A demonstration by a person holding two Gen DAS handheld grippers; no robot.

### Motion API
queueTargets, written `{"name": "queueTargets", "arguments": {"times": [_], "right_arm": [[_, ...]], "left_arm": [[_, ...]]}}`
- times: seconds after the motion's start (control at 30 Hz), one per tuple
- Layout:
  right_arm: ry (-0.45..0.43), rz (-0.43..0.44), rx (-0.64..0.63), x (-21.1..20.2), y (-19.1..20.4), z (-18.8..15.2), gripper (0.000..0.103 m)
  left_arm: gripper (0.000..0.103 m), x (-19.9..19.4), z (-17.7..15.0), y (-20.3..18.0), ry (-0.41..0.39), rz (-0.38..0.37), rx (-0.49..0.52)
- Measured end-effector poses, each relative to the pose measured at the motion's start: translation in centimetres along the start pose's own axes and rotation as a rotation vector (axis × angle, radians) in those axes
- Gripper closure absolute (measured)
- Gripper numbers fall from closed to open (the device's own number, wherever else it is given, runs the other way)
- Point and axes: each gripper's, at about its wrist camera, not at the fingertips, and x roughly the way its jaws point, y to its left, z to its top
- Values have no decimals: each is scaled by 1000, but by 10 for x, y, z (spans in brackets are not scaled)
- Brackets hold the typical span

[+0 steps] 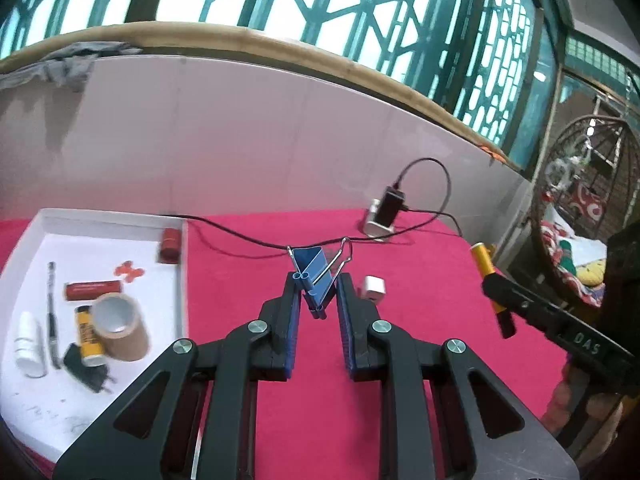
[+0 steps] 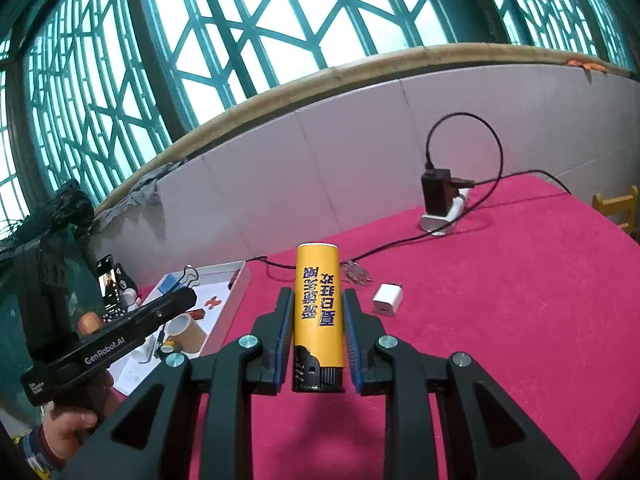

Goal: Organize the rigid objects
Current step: 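Grasp the blue binder clip with the left gripper while the right holds the yellow lighter, then carry the binder clip and yellow lighter into the tray and open both grippers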

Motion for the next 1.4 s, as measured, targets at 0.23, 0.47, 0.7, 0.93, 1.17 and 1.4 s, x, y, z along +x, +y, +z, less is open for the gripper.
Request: {"name": "queueTargets", "arguments": {"times": [0.23,0.47,0.7,0.93,1.17,1.4], "right_arm": [[16,23,-51,7,25,1,80],[28,43,-91,13,43,3,80],[42,62,-125,17,61,3,80],[48,79,-159,21,79,4,80],[62,97,-189,26,98,2,80],[71,119,-228,33,117,5,80]], "left_arm": [[86,-25,-2,25,-33,61,-30],[86,-44,-3,51,-53,98,-81],[86,-54,-4,69,-68,126,-111],[86,-64,-5,83,-74,154,-138],[86,-76,-6,97,-100,181,-157],[86,-86,-6,111,-114,202,-182]]}}
